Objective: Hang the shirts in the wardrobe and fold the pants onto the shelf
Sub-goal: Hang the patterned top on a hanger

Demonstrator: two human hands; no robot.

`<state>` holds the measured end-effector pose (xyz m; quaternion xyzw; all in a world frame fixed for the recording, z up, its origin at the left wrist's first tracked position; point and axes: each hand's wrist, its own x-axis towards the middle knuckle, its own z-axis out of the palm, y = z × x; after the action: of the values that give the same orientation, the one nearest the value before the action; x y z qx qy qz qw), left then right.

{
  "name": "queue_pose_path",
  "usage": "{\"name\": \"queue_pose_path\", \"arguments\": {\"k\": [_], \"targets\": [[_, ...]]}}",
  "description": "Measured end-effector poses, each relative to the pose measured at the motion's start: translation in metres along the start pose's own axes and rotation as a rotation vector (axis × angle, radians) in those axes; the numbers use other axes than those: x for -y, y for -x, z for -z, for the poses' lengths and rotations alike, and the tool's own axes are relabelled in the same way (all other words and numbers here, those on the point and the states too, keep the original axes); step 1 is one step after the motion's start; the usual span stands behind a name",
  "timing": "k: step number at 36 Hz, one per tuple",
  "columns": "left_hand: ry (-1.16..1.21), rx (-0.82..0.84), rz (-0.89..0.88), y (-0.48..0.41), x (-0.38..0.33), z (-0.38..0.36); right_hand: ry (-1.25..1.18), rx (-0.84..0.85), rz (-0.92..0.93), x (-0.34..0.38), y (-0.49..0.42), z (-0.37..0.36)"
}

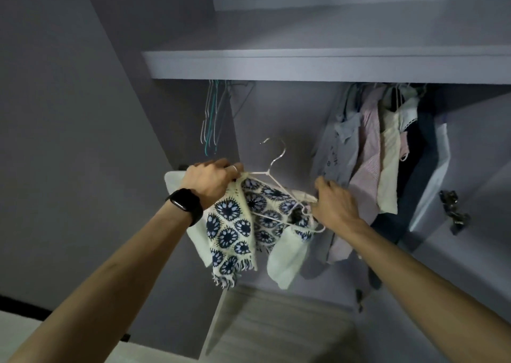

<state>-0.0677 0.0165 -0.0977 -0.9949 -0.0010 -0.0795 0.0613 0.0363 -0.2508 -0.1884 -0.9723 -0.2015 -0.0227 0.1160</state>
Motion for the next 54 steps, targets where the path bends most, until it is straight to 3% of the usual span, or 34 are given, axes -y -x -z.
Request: {"name": "queue_pose_path", "arguments": {"k": [13, 17, 21, 25, 30, 36, 43, 49, 54], "targets": [[0.180, 0.007, 0.206, -0.002, 0.005, 0.000, -0.318, -0.254, -0.168, -0.041, -0.010, 0.031], [0.183, 0.010, 0.225, -0.002, 0.009, -0.002, -0.410, -0.060, -0.195, -0.049, -0.017, 0.043], [0.130, 0.032, 0.186, -0.003, 0.006, -0.005, -0.109, 0.200, -0.218, -0.044, -0.022, 0.044], [0.131, 0.014, 0.184, -0.006, 0.008, -0.005, 0.225, 0.000, -0.094, -0.035, -0.020, 0.038], [0.173, -0.027, 0.218, -0.006, 0.018, -0.007, -0.019, -0.087, -0.084, -0.034, -0.023, 0.041], [0.307, -0.084, 0.237, 0.000, 0.025, -0.008, -0.312, -0.008, -0.143, -0.035, -0.033, 0.050], [0.305, -0.128, 0.226, 0.002, 0.008, -0.008, -0.561, -0.070, -0.135, -0.029, -0.041, 0.046], [0.180, -0.117, 0.283, 0.003, -0.027, -0.016, -0.376, -0.223, 0.056, -0.014, -0.038, 0.049], [0.114, -0.120, 0.367, 0.004, -0.013, -0.018, -0.289, -0.214, 0.070, -0.033, -0.033, 0.056]]}}
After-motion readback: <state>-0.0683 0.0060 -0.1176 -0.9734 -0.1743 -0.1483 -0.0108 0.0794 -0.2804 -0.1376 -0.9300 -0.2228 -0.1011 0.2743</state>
